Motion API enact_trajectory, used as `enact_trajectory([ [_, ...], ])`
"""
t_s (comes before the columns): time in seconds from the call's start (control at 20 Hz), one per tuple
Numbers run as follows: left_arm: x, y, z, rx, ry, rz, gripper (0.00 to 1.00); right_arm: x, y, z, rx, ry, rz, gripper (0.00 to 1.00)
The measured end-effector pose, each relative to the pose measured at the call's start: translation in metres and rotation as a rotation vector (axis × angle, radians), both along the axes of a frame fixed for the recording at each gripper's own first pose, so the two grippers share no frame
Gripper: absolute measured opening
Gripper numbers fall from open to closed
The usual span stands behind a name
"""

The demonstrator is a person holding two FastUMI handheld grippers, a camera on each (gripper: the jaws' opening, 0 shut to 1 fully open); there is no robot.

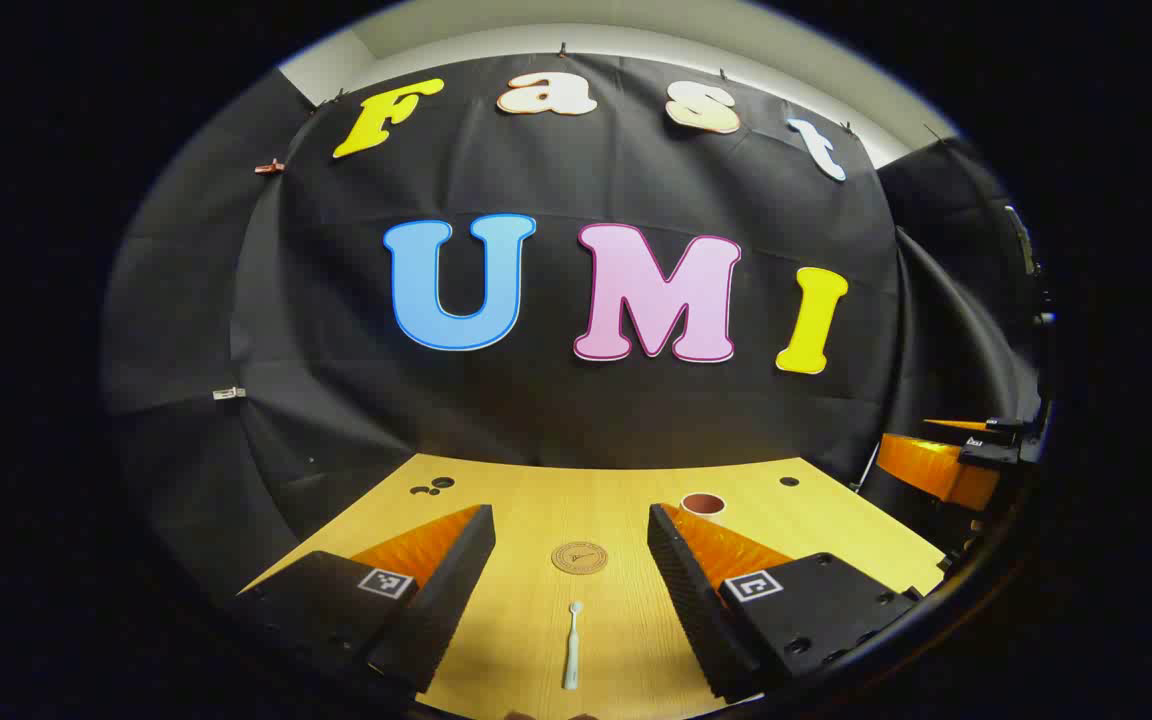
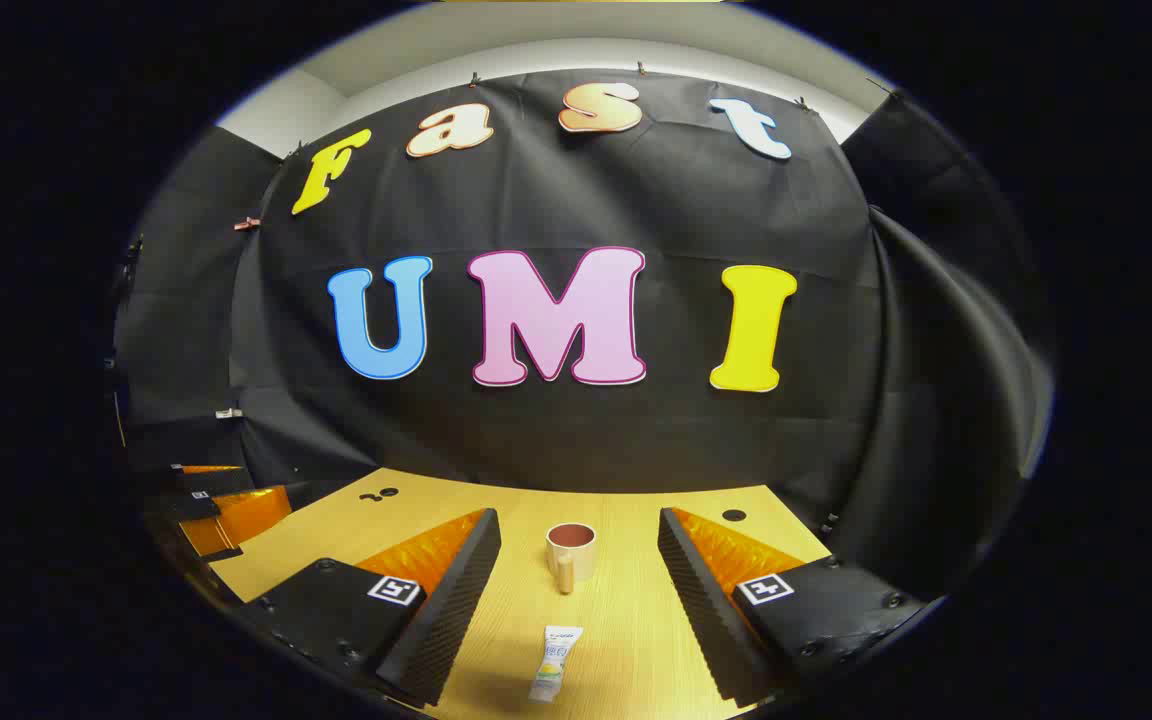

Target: Put the toothbrush and toothpaste on the desktop into the cup, then pick up the cup and place it on the coaster on the desktop.

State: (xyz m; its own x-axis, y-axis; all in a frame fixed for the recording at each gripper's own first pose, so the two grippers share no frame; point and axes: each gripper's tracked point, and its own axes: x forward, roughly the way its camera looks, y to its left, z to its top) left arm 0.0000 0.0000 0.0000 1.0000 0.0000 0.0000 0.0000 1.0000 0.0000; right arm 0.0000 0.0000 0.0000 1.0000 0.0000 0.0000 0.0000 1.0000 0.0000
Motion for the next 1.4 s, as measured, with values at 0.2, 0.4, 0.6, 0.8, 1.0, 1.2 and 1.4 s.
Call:
enact_trajectory([
  [0.2, 0.005, -0.002, -0.005, 0.012, 0.016, -0.01, 0.97, 0.006, 0.004, -0.007, 0.002, 0.023, 0.01, 0.98],
  [0.4, 0.008, -0.002, -0.008, 0.014, 0.026, -0.014, 0.97, 0.009, 0.008, -0.015, 0.002, 0.046, 0.018, 0.98],
  [0.6, 0.009, -0.002, -0.012, 0.017, 0.036, -0.015, 0.98, 0.013, 0.009, -0.02, 0.005, 0.063, 0.019, 0.98],
  [0.8, 0.011, 0.0, -0.016, 0.02, 0.049, -0.014, 0.98, 0.018, 0.012, -0.027, 0.011, 0.091, 0.025, 0.98],
  [1.0, 0.013, 0.002, -0.02, 0.024, 0.058, -0.013, 0.97, 0.023, 0.016, -0.039, 0.015, 0.129, 0.035, 0.98],
  [1.2, 0.015, 0.005, -0.027, 0.028, 0.076, -0.003, 0.97, 0.035, 0.021, -0.057, 0.026, 0.197, 0.046, 0.98],
  [1.4, 0.017, 0.011, -0.038, 0.026, 0.112, 0.023, 0.97, 0.046, 0.025, -0.087, 0.019, 0.296, 0.052, 0.98],
])
